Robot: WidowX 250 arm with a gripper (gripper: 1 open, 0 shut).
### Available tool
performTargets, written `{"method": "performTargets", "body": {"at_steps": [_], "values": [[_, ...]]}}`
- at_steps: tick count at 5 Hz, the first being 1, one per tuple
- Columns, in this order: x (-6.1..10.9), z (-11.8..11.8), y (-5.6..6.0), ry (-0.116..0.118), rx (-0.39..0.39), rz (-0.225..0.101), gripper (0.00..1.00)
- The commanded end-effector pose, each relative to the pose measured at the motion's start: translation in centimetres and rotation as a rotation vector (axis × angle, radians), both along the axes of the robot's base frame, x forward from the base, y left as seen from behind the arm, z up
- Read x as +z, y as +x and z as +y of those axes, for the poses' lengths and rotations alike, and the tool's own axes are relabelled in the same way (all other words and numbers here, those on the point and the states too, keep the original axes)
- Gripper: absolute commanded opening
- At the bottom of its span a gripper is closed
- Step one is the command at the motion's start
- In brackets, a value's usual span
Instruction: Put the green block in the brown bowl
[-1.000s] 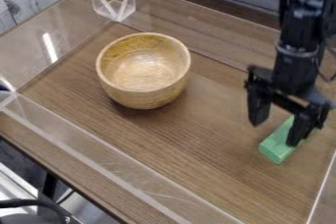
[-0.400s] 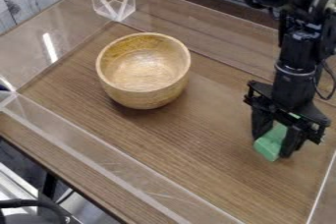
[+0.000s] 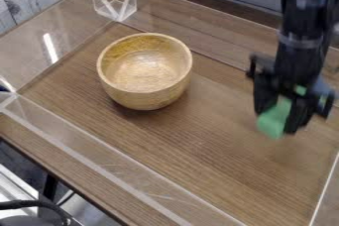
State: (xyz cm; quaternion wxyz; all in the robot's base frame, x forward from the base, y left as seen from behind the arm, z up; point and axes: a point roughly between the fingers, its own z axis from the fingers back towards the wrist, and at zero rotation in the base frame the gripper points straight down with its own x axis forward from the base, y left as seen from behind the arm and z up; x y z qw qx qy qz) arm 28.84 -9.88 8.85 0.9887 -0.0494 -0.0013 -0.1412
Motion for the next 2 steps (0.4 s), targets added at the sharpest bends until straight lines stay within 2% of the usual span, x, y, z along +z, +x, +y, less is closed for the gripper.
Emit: {"method": "performTargets", "body": {"at_steps": [1, 2], "values": [[5.6, 3.7, 2.0, -0.007, 0.102, -0.124, 0.0], [7.4, 8.7, 2.8, 0.008, 0.208, -0.143, 0.0]]}}
